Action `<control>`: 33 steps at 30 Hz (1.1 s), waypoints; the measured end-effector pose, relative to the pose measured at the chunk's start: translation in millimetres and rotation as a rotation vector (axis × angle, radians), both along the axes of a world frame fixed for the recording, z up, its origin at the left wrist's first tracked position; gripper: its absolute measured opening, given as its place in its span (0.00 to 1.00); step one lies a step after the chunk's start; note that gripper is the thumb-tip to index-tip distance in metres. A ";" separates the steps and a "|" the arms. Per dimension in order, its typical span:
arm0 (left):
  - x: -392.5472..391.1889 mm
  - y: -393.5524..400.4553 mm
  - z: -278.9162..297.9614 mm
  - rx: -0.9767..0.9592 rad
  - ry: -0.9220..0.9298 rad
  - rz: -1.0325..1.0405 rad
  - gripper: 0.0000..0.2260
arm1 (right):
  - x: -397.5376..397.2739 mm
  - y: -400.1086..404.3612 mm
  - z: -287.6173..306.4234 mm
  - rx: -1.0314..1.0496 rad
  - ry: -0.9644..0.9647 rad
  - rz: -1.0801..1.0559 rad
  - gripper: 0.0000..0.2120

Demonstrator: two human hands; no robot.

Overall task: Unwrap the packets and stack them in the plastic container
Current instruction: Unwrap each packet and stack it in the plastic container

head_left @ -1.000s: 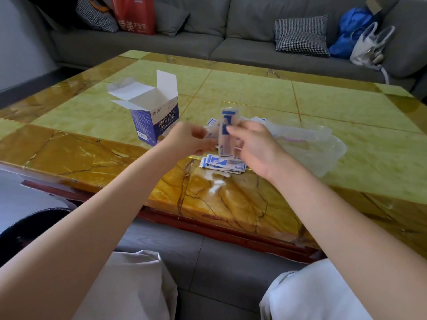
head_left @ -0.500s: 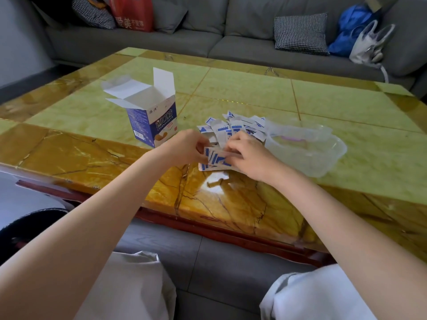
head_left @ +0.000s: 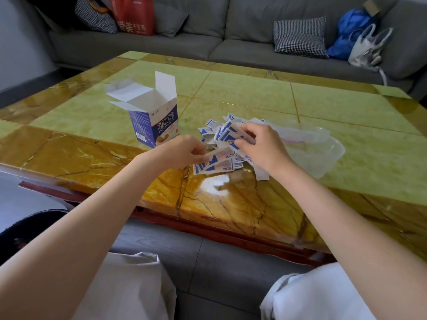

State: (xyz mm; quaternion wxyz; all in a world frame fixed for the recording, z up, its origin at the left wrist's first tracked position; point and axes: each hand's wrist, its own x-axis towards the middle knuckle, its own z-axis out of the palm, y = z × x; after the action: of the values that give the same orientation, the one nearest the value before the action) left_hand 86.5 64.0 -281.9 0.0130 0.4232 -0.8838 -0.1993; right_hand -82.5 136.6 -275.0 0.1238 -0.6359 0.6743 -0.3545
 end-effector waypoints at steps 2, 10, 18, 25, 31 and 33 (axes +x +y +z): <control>-0.4 0.2 0.3 -0.017 -0.029 0.000 0.12 | 1.0 0.6 -0.9 0.088 0.010 0.061 0.07; -7.1 9.3 6.8 -0.063 0.068 -0.106 0.09 | 15.2 10.7 -12.1 0.204 0.388 0.263 0.07; 4.0 12.9 9.8 0.072 0.020 -0.076 0.16 | 11.6 13.3 -19.4 0.148 0.610 0.300 0.11; -7.1 21.4 -0.6 -0.043 0.003 -0.039 0.12 | 4.9 17.7 -17.8 0.190 0.787 0.263 0.20; -2.9 20.6 1.3 -0.062 -0.008 -0.044 0.09 | -2.4 22.8 -6.3 0.386 0.585 0.208 0.10; -4.0 22.5 0.3 -0.083 0.020 -0.051 0.09 | -3.1 21.9 -8.1 0.411 0.443 0.205 0.07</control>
State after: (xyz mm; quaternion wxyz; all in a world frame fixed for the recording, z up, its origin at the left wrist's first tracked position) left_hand 82.5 86.5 -281.6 0.0344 0.3976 -0.9016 -0.1671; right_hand -85.6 158.5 -283.1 0.1349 -0.7238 0.6749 -0.0498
